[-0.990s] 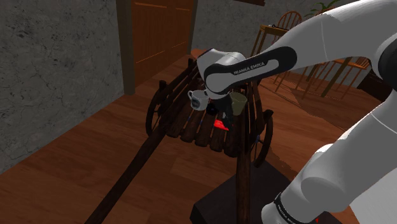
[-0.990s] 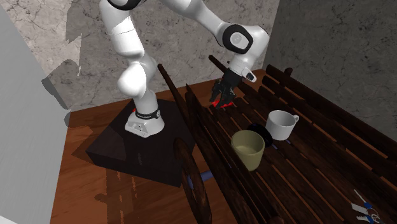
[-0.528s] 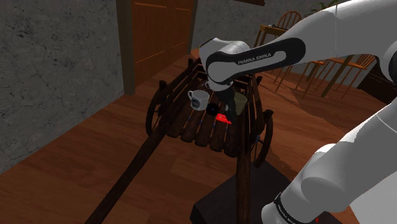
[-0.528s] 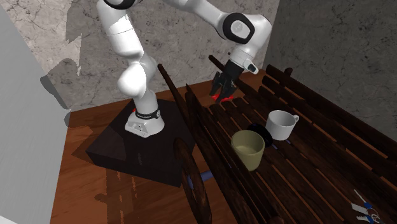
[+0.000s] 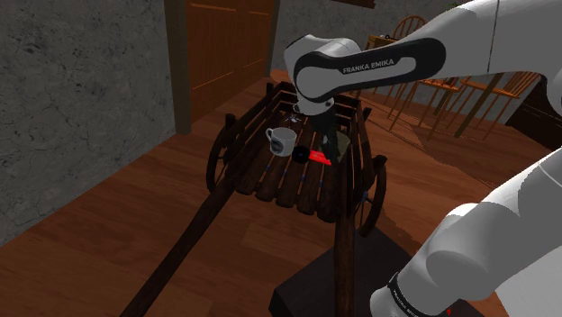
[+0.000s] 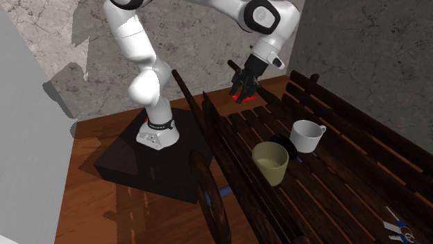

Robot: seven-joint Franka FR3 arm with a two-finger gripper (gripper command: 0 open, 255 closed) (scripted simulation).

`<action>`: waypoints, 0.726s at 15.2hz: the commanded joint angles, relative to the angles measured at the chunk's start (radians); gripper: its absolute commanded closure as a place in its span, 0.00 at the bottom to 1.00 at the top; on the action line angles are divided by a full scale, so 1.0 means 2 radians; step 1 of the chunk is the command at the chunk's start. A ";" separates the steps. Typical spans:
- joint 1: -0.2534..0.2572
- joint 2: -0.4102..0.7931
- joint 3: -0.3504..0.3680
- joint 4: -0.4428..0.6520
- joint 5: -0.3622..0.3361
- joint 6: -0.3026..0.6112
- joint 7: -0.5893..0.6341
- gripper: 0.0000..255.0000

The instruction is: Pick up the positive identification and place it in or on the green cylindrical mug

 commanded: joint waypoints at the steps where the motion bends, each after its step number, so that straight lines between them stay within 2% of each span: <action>1: 0.000 -0.002 0.000 0.012 0.000 -0.014 -0.003 1.00; 7: 0.000 -0.008 0.001 0.045 -0.001 -0.052 -0.013 1.00; 11: -0.021 0.019 -0.025 0.073 -0.030 -0.041 -0.054 1.00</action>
